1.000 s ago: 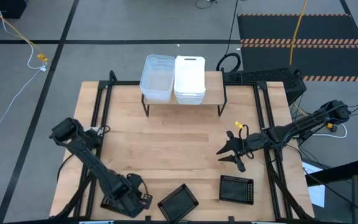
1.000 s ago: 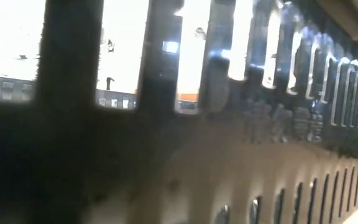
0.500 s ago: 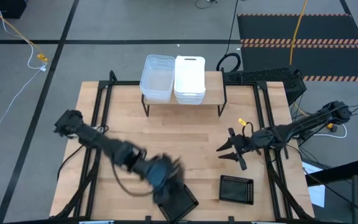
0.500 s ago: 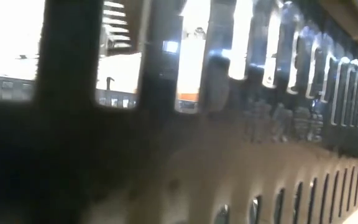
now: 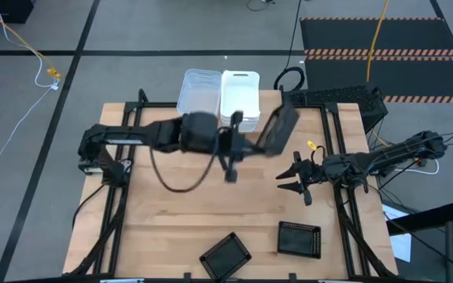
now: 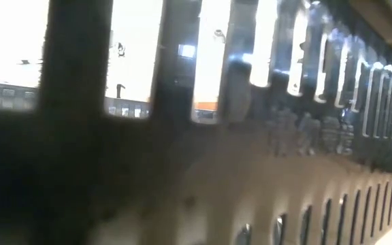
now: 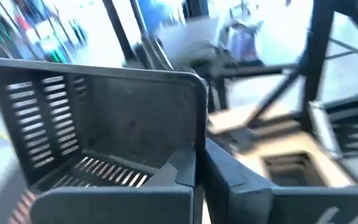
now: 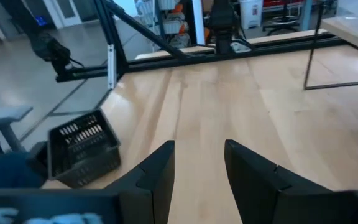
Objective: Stack baskets on shelf by color
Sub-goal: Put the left black bin on the shelf
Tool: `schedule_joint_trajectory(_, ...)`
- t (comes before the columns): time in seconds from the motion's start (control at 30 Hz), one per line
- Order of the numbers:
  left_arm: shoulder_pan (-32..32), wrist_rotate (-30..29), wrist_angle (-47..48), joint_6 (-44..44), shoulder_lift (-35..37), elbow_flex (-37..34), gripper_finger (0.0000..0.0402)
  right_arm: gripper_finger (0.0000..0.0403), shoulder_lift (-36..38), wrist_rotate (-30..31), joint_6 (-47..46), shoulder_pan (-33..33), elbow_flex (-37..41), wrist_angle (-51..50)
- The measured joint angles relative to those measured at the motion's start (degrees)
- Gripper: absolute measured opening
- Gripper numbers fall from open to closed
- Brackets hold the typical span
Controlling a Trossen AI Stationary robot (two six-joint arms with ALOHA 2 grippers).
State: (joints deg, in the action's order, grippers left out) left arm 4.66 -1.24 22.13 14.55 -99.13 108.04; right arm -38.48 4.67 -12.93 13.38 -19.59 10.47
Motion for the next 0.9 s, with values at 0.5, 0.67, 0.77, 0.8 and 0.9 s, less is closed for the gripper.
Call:
schedule_joint_trajectory(0.5,-21.1,8.3,-16.0,3.4,-16.2,0.2,0.0007,0.0134,0.1,0.2,6.8,-9.9,0.0,-1.5)
schedule_joint_trajectory(0.67,-21.9,8.7,-12.2,3.8,-19.4,3.2,0.0007,0.0134,0.1,0.2,7.7,-14.4,0.0,-2.2)
schedule_joint_trajectory(0.77,-21.3,5.3,-7.0,5.3,-19.5,4.8,0.0007,0.0134,0.1,0.2,7.9,-16.5,0.0,-2.6)
schedule_joint_trajectory(0.8,-21.0,3.0,-5.3,6.0,-19.5,5.5,0.0007,0.0134,0.1,0.2,8.2,-17.2,0.0,-2.7)
schedule_joint_trajectory(0.9,-20.1,-2.3,-0.1,6.8,-19.4,7.6,0.0013,0.0134,0.1,0.1,9.4,-19.1,0.0,-2.6)
